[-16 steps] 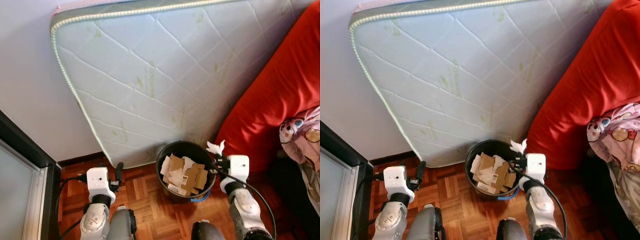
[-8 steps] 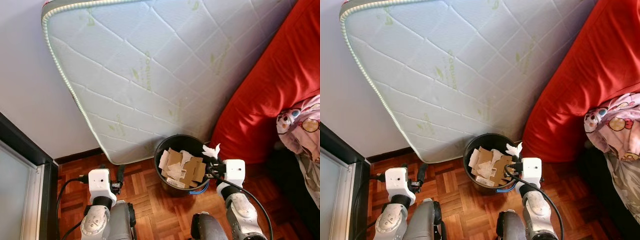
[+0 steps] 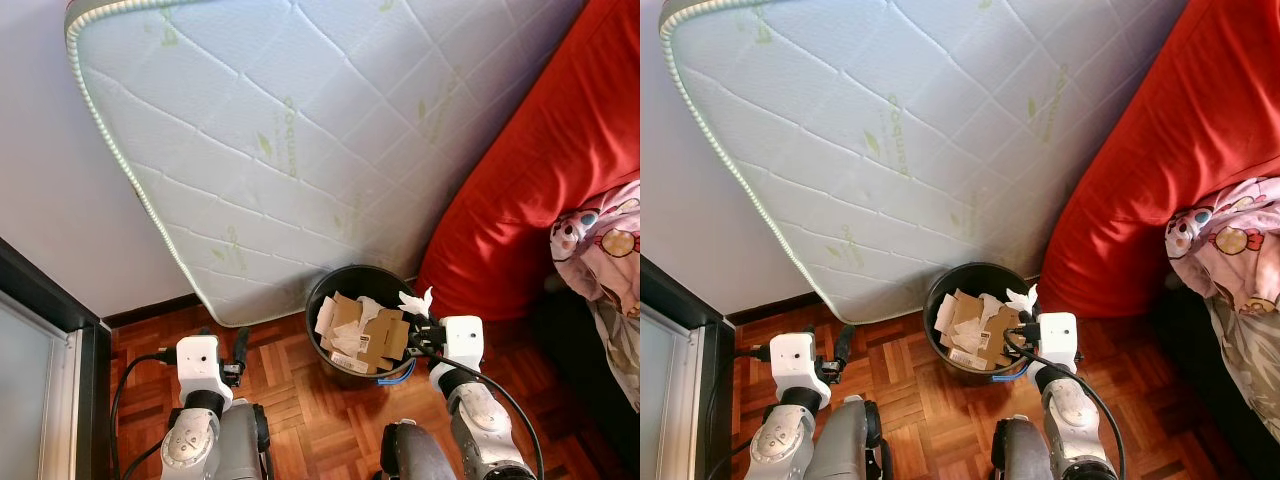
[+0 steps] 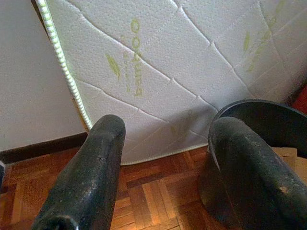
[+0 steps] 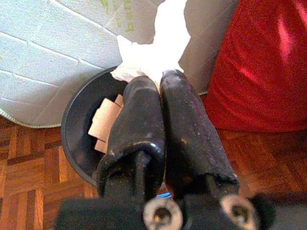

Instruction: Clean up the room

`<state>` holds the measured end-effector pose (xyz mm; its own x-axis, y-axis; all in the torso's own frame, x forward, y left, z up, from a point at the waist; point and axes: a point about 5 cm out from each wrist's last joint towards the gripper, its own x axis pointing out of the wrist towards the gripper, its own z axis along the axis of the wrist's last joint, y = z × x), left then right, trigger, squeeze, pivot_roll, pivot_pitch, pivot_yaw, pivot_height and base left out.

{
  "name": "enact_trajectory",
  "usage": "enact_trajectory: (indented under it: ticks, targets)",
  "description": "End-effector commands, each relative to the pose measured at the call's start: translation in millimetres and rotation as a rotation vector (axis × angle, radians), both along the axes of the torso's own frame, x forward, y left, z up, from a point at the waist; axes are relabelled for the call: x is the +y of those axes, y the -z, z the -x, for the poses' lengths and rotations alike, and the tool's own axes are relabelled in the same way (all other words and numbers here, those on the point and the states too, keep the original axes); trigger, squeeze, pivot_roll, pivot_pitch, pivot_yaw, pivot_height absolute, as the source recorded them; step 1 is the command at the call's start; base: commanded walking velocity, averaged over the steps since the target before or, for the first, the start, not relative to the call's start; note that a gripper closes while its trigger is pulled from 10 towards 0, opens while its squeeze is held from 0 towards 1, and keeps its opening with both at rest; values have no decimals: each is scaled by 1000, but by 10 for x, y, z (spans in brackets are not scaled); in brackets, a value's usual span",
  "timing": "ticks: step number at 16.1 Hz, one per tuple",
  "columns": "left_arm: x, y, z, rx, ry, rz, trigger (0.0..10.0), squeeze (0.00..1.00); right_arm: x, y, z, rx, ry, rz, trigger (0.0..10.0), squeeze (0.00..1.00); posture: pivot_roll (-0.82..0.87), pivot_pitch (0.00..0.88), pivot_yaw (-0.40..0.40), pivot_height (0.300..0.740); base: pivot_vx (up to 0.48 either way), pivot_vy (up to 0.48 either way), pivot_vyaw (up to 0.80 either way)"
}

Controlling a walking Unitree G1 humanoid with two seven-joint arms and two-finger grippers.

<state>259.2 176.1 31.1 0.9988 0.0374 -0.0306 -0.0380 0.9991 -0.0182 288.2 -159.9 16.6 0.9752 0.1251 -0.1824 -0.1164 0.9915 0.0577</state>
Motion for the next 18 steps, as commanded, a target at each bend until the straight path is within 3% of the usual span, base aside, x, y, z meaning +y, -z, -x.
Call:
enact_trajectory:
  ticks: [1, 6, 18]
  targets:
    - [25, 15, 32, 12, -23, 8, 10000, 0, 16, 34, 23, 22, -24, 20, 10000, 0, 36, 220, -12, 612, 0, 0, 0]
    - [17, 15, 22, 20, -27, 9, 10000, 0, 60, 31, 38, 9, -61, 40, 10000, 0, 34, 230, -8, 612, 0, 0, 416]
    - [2, 0, 4, 25, -20, 10, 10000, 0, 71, 73, 22, 56, -65, 31, 10000, 0, 44, 250, 7, 612, 295, 0, 0]
